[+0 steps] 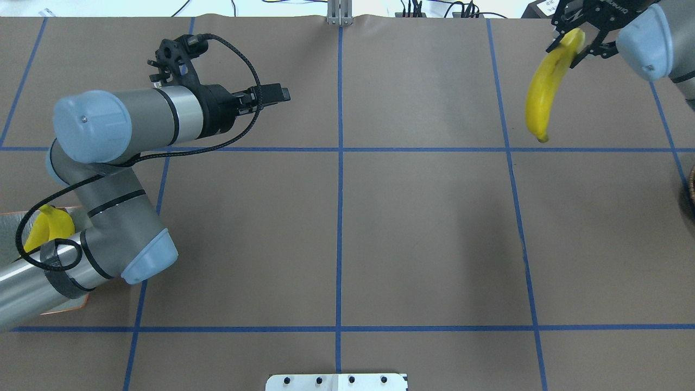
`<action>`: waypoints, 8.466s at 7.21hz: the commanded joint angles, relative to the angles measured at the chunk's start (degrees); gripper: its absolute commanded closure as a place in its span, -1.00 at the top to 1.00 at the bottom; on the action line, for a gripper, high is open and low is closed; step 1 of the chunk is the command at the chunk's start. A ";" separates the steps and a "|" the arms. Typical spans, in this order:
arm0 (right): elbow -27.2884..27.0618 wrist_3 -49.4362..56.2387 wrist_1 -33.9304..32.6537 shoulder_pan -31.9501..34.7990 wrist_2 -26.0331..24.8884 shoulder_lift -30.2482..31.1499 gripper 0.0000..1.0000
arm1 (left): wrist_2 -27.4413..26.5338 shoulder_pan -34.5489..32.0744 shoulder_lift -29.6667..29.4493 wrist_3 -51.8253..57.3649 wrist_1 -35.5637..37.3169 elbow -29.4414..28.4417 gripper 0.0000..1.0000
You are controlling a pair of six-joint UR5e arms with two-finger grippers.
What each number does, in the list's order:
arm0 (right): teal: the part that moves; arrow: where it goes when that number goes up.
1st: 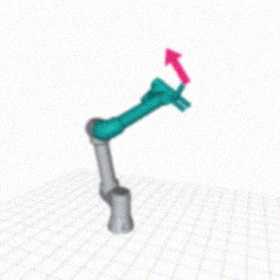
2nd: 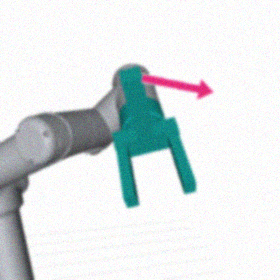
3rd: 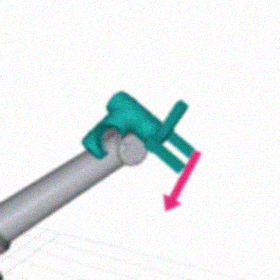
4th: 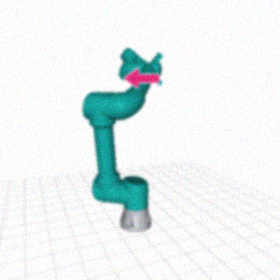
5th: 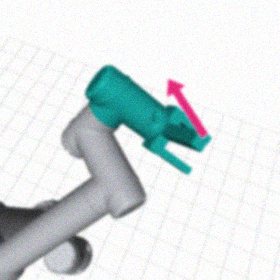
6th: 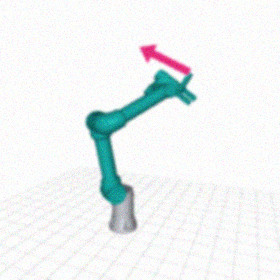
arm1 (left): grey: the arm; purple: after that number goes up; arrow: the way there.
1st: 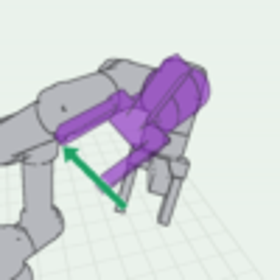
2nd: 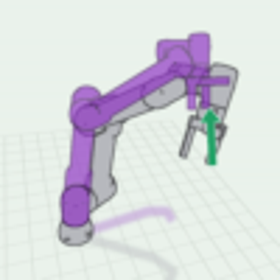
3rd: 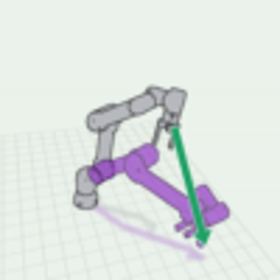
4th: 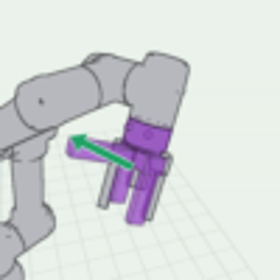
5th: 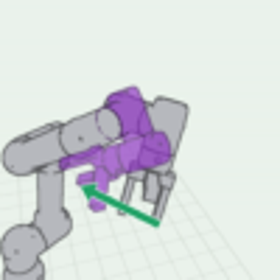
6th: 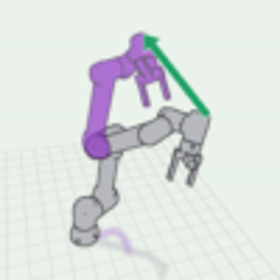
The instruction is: Transfer all bananas from basket to plate
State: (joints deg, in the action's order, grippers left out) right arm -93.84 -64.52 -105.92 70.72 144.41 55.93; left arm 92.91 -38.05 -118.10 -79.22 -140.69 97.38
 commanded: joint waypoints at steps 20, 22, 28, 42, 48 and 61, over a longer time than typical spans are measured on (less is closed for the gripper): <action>0.59 -28.38 11.70 -15.26 3.25 -8.64 -1.00 | -4.84 12.38 -10.74 -2.87 -21.38 -9.14 0.99; 0.50 -28.47 11.70 -15.35 3.42 -8.65 -1.00 | -6.07 13.35 -11.36 -2.87 -21.29 -9.23 0.99; -0.29 -28.82 11.79 -15.52 4.04 -8.56 -1.00 | -6.16 13.35 -11.45 -2.87 -21.38 -9.49 0.87; -1.25 -29.61 20.40 -15.88 3.87 -5.92 1.00 | -5.64 12.48 -10.93 -5.68 -20.86 -8.97 -1.00; -3.09 -27.86 20.23 -11.57 -7.01 -4.00 1.00 | -2.03 0.54 20.63 -5.24 -13.22 16.45 -1.00; -6.35 -26.10 20.23 -13.85 -15.21 -0.03 1.00 | -37.67 17.10 60.61 31.65 -6.53 26.45 -1.00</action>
State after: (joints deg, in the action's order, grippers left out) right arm -99.40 -90.55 -85.69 57.24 129.40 55.46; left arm 60.60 -25.26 -58.70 -49.81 -147.26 123.83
